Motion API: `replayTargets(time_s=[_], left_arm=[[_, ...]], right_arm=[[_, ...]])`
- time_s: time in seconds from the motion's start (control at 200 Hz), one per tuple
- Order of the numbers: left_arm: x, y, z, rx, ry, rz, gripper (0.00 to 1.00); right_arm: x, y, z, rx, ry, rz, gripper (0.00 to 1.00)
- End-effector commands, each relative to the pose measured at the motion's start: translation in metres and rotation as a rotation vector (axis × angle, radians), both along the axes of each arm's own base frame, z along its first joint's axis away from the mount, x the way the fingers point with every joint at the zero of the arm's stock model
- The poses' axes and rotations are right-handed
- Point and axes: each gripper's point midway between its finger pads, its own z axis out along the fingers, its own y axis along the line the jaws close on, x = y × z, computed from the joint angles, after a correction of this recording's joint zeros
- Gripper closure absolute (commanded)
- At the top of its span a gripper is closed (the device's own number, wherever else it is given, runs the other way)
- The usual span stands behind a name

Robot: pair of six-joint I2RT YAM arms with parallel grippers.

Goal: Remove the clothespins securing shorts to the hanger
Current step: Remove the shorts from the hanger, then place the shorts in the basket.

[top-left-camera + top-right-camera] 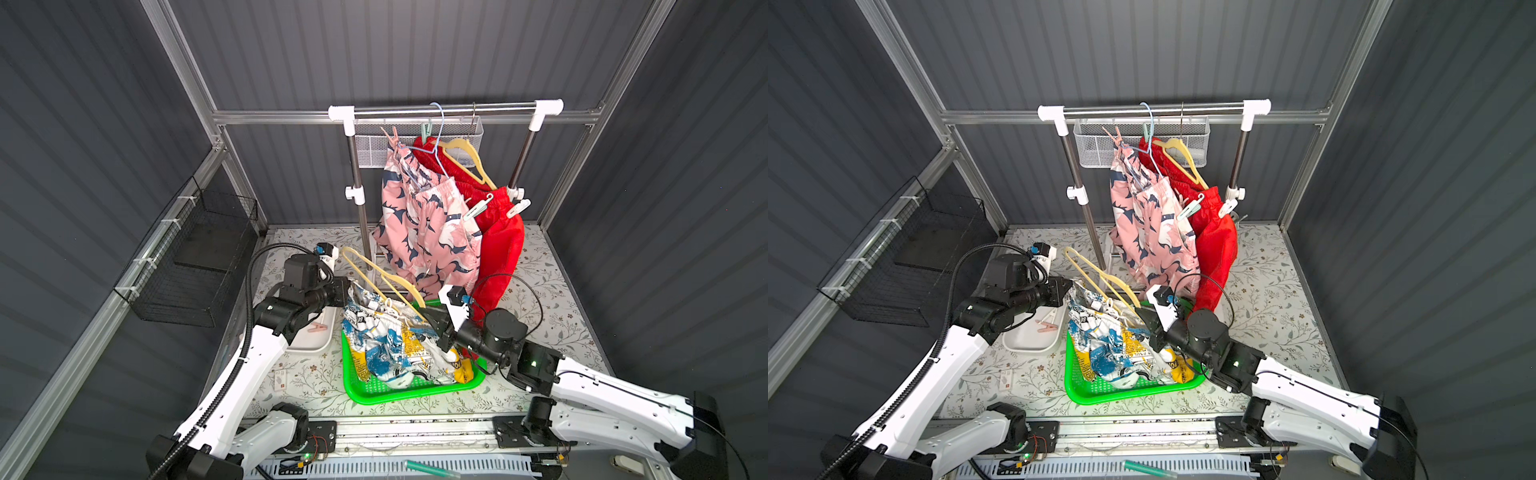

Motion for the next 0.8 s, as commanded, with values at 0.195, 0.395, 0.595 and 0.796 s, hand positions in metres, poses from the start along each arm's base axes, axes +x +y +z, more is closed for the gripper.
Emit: replayTargets(time_s=[0.195,0.395,0.595,0.796], left_arm=[[-0.025,-0.027,0.008,-0.039,-0.053,-0.045,1.00],[-0.040,-0.029,0.008,-0.099,-0.063,-0.054,1.00],[-0.048,-0.036,-0.002,-0.096,-0.052,-0.074,1.00],[-0.053,-0.053,-0.026,-0.053,-0.028,-0.108,1.00]], right_arm=[[0.028,0.022,0.045,0.126,-0.042,-0.027,1.00],[0.048,0.044,0.050,0.147,-0.058,-0.027,1.00],[0.065,0.064,0.066,0.203,-0.084,-0.011,1.00],[0.080,0.075,0.091,0.254,-0.121,-0.010,1.00]])
